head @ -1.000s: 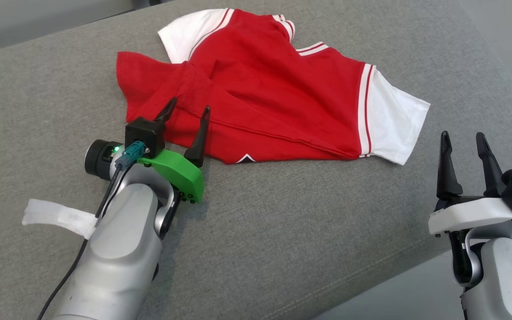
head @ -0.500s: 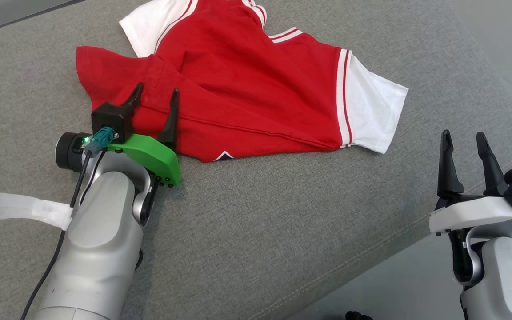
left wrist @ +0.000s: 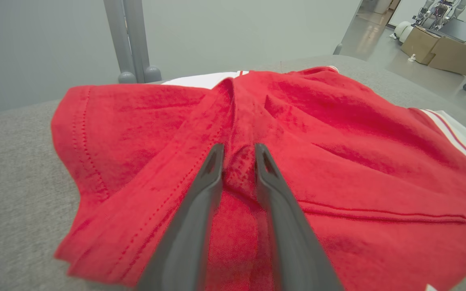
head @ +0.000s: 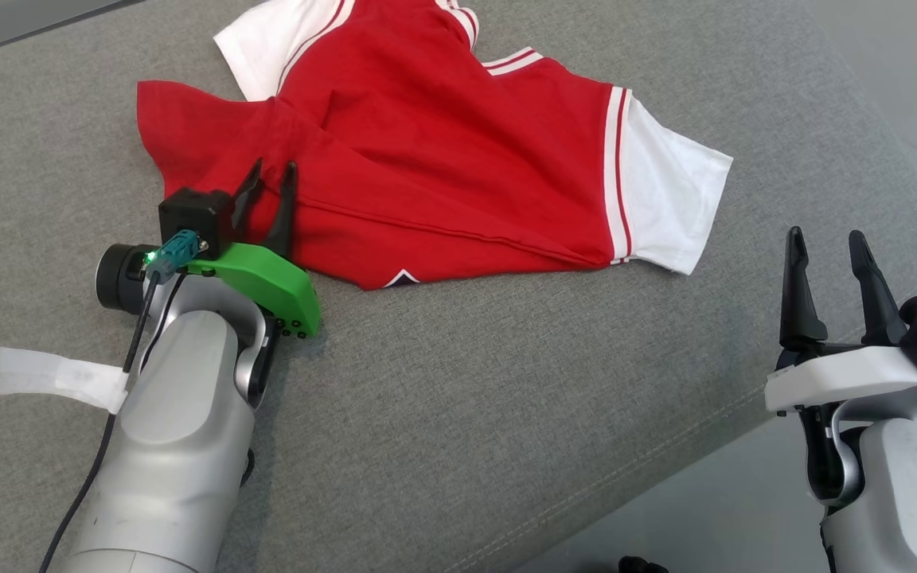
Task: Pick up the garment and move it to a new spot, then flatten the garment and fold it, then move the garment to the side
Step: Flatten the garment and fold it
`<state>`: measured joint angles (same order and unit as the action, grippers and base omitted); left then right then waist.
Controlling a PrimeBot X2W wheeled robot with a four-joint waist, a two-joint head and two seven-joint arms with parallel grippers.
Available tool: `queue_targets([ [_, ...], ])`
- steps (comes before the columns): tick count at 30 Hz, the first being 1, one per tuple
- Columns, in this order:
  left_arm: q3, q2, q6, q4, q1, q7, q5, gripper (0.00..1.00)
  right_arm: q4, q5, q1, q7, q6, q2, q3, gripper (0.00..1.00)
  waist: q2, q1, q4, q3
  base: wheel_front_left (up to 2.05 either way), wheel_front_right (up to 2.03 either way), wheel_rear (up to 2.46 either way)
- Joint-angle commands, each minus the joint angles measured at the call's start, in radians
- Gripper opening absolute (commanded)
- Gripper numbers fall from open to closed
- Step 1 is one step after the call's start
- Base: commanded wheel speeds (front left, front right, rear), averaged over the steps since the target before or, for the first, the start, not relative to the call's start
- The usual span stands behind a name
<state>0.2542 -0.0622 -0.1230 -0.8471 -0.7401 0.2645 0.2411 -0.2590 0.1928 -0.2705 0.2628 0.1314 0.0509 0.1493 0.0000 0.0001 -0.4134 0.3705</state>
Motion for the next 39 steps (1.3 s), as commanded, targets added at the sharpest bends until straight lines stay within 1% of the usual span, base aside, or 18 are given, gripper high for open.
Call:
queue_targets([
  [1,-0.004,-0.001,-0.003,-0.002,-0.016,-0.001,0.000,0.00,-0.006,0.016,-0.006,0.003,-0.001,0.001,0.001,1.00,0.0000,-0.0001,0.000,0.000,0.00,0.00,0.00],
  [5,-0.013,-0.002,-0.005,0.011,-0.021,-0.001,0.004,0.00,-0.010,0.017,0.000,0.003,-0.001,0.001,0.013,1.00,0.0000,-0.0001,0.009,-0.008,0.00,0.00,0.00],
  [9,-0.049,-0.007,0.002,0.080,0.015,-0.001,-0.009,0.00,-0.016,0.014,0.017,0.003,-0.001,0.001,0.029,1.00,0.0000,-0.0001,0.044,-0.033,0.00,0.00,0.00],
  [13,-0.074,-0.003,0.000,0.191,0.083,-0.001,-0.031,0.00,-0.015,-0.006,0.033,0.003,-0.001,0.001,0.052,1.00,0.0000,-0.0001,0.115,-0.073,0.00,0.00,0.00],
  [20,-0.084,0.008,-0.006,0.348,0.227,0.000,-0.032,0.00,-0.034,-0.029,0.060,0.003,-0.001,0.001,0.079,1.00,0.0000,-0.0001,0.279,-0.145,0.00,0.00,0.00],
  [23,-0.064,0.011,-0.006,0.402,0.310,0.000,-0.018,0.00,-0.047,-0.029,0.071,0.003,-0.001,0.002,0.080,1.00,0.0000,-0.0001,0.341,-0.173,0.00,0.00,0.00],
  [27,-0.008,0.011,-0.007,0.452,0.421,0.000,0.049,0.00,-0.064,-0.024,0.088,0.003,-0.001,0.002,0.081,1.00,0.0000,-0.0001,0.404,-0.203,0.00,0.00,0.00],
  [30,0.038,0.011,-0.003,0.458,0.492,0.000,0.080,0.00,-0.076,-0.022,0.091,0.003,-0.001,0.002,0.078,1.00,0.0000,-0.0001,0.437,-0.217,0.00,0.00,0.00],
  [32,0.059,0.011,0.008,0.447,0.525,0.000,0.113,0.00,-0.081,-0.022,0.096,0.003,-0.001,0.002,0.079,1.00,0.0000,-0.0001,0.450,-0.224,0.00,0.00,0.00],
  [34,0.085,0.011,0.016,0.430,0.552,0.000,0.123,0.00,-0.087,-0.021,0.098,0.003,-0.001,0.002,0.078,1.00,0.0000,-0.0001,0.456,-0.228,0.00,0.00,0.00],
  [35,0.094,0.011,0.018,0.419,0.567,0.000,0.143,0.04,-0.088,-0.022,0.098,0.003,-0.001,0.002,0.078,1.00,0.0000,-0.0001,0.458,-0.230,0.00,0.00,0.00],
  [36,0.100,0.011,0.023,0.407,0.577,0.000,0.157,0.24,-0.091,-0.022,0.097,0.003,-0.001,0.002,0.076,1.00,0.0000,-0.0001,0.459,-0.232,0.00,0.00,0.00],
  [37,0.105,0.011,0.028,0.394,0.582,0.000,0.160,0.69,-0.093,-0.022,0.097,0.003,-0.001,0.002,0.075,1.00,0.0000,-0.0001,0.458,-0.236,0.00,0.00,0.00],
  [38,0.109,0.011,0.032,0.375,0.593,0.000,0.176,1.00,-0.096,-0.023,0.099,0.003,-0.001,0.002,0.074,1.00,0.0000,-0.0001,0.458,-0.241,0.00,0.00,0.00],
  [39,0.113,0.010,0.039,0.352,0.603,0.000,0.180,1.00,-0.098,-0.024,0.102,0.003,-0.001,0.002,0.075,1.00,0.0000,-0.0001,0.457,-0.246,0.00,0.00,0.00],
])
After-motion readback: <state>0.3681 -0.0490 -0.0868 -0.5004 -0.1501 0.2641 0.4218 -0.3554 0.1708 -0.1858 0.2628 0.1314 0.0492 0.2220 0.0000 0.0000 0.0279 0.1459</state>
